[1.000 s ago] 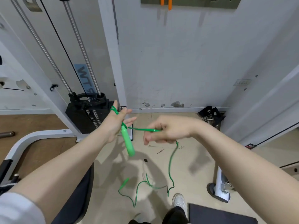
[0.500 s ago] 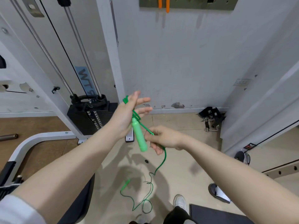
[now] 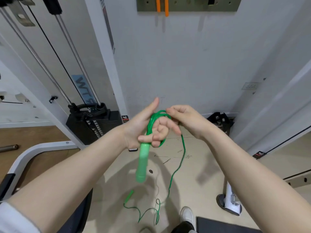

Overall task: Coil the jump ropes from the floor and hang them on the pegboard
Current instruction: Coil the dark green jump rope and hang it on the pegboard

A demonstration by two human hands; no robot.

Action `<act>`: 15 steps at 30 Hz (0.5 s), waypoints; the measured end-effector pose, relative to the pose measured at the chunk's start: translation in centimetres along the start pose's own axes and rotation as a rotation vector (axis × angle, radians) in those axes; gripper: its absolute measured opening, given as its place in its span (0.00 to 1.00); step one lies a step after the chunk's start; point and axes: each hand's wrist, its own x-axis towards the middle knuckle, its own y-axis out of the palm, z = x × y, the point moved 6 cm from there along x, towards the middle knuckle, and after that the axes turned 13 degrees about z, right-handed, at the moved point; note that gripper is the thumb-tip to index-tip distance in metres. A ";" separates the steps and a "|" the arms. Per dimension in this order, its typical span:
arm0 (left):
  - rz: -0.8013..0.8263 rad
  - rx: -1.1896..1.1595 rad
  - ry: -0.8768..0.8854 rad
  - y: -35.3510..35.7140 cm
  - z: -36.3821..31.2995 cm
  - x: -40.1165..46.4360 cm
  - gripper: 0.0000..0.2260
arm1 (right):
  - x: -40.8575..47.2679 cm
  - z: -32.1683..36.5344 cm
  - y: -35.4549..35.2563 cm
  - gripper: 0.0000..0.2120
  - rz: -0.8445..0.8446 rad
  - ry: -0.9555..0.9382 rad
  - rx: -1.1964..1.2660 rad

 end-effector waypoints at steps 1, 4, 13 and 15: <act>0.003 -0.039 0.095 0.1 -1.0 0.3 0.37 | 0.1 -1.1 0.4 0.12 0.052 0.038 0.007; -0.205 -0.140 0.313 -2.3 -3.3 0.5 0.32 | -0.7 -4.7 1.9 0.13 0.268 0.278 -0.189; -0.721 0.203 -0.010 -9.5 0.1 1.8 0.33 | -1.7 4.2 -1.6 0.04 0.411 0.095 -0.423; -0.594 0.220 -0.058 -8.1 0.3 3.3 0.36 | -0.6 5.4 -5.2 0.10 0.131 -0.034 -0.317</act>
